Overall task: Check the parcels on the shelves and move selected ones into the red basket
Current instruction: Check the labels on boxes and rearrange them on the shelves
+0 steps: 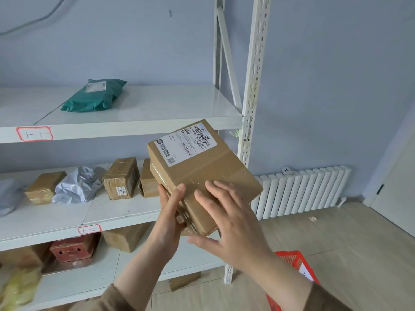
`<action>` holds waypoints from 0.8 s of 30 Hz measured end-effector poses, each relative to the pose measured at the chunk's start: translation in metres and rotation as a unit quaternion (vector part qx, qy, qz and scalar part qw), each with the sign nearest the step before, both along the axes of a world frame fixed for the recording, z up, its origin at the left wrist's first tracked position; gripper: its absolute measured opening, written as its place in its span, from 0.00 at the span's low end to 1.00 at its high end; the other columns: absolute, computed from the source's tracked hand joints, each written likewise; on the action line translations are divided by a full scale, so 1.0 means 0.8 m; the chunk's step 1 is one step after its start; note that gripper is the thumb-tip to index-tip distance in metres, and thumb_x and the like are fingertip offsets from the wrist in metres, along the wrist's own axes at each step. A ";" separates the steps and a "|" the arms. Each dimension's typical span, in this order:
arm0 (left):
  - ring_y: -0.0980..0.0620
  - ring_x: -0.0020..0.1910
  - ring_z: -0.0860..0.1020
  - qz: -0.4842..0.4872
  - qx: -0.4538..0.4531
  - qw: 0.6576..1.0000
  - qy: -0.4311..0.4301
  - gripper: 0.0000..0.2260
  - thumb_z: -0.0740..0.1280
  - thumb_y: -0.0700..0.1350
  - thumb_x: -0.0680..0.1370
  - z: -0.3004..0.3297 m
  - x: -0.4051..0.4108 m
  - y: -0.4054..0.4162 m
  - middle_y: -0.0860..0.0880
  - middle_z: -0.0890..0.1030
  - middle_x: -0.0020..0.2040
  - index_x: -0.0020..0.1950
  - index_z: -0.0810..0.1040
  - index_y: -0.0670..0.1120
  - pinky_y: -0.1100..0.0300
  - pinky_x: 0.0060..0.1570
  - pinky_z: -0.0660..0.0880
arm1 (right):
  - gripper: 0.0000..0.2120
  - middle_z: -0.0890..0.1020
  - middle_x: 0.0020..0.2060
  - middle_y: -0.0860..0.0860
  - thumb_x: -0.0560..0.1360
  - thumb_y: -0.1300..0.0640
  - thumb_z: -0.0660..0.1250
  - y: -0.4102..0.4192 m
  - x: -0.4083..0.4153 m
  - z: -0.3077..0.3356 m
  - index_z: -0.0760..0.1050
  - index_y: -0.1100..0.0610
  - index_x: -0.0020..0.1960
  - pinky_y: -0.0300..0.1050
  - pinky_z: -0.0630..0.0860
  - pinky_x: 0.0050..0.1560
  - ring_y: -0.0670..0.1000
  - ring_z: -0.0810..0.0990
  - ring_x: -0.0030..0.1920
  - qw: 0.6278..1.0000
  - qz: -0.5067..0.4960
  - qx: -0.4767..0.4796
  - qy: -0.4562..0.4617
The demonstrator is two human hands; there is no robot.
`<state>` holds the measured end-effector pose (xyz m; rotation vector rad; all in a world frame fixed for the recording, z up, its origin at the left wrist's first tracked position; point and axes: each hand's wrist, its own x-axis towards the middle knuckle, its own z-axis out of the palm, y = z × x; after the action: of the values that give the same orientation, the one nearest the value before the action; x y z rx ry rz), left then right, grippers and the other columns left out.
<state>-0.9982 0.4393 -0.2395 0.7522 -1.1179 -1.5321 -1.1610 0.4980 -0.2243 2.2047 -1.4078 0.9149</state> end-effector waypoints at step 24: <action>0.40 0.61 0.84 -0.006 0.157 0.985 0.069 0.27 0.60 0.67 0.78 -0.023 0.009 -0.052 0.42 0.84 0.66 0.68 0.81 0.53 0.43 0.54 0.81 | 0.50 0.69 0.70 0.35 0.60 0.29 0.75 -0.047 -0.039 0.007 0.60 0.34 0.78 0.48 0.71 0.70 0.44 0.67 0.73 0.833 0.032 0.293 -0.469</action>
<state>-0.9909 0.3978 -0.2577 0.8351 -0.7898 -1.7659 -1.1921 0.4601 -0.2184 2.2775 -2.2917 1.9885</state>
